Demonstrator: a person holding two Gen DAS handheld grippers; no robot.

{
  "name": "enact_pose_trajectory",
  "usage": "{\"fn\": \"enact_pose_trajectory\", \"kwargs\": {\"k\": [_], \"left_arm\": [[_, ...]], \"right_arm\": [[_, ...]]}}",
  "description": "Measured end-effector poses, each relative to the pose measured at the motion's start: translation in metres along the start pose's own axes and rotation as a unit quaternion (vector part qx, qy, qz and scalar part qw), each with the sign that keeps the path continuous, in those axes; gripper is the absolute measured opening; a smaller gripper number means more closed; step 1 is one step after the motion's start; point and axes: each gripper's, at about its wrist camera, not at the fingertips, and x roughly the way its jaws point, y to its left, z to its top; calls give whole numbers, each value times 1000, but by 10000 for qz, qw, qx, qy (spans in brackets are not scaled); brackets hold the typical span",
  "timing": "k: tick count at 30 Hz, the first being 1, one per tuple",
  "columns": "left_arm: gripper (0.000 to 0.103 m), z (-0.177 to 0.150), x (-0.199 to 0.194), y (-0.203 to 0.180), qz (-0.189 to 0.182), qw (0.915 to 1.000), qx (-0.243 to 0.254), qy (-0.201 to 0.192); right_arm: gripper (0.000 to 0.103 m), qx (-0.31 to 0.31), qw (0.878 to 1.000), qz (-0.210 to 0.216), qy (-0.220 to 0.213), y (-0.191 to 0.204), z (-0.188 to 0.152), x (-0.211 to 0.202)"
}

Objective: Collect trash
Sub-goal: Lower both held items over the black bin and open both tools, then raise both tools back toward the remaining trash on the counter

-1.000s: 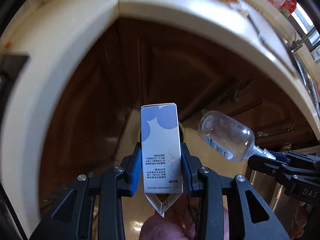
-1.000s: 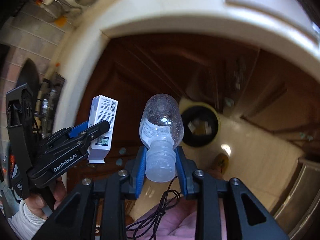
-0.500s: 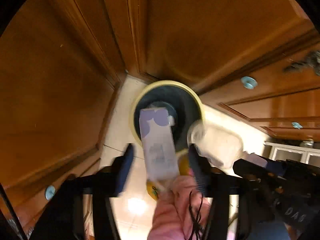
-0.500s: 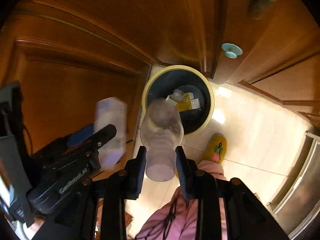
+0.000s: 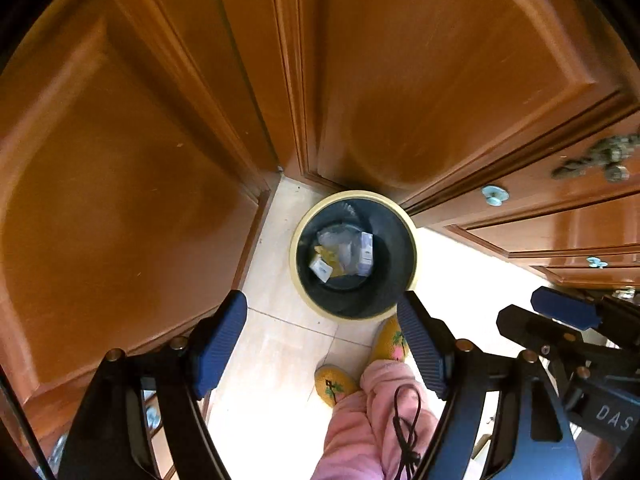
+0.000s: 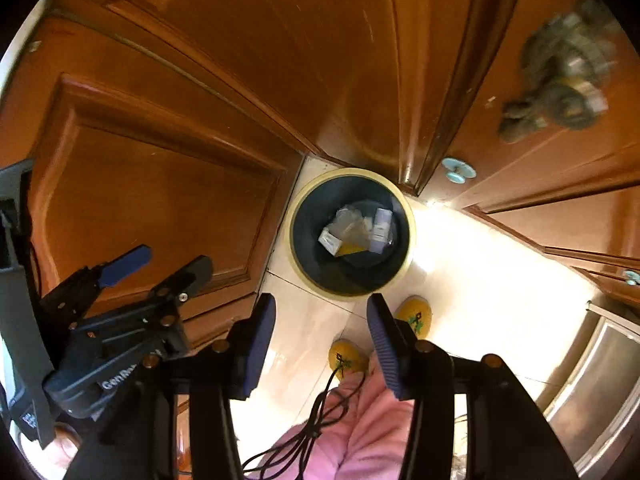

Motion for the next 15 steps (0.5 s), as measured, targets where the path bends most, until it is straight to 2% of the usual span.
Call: {"fn": "enact_pose_trajectory", "kwargs": {"k": [8, 12, 15], "left_arm": [[76, -23, -89, -13, 139, 9991, 346, -188], [76, -28, -135, -18, 71, 9979, 445, -465], [76, -29, -168, -21, 177, 9955, 573, -728]], "right_arm": [[48, -362, 9986, -38, -386, 16, -21, -87], [48, -497, 9969, -81, -605, 22, -28, -126], [48, -633, 9941, -26, -879, 32, -31, -157]]}}
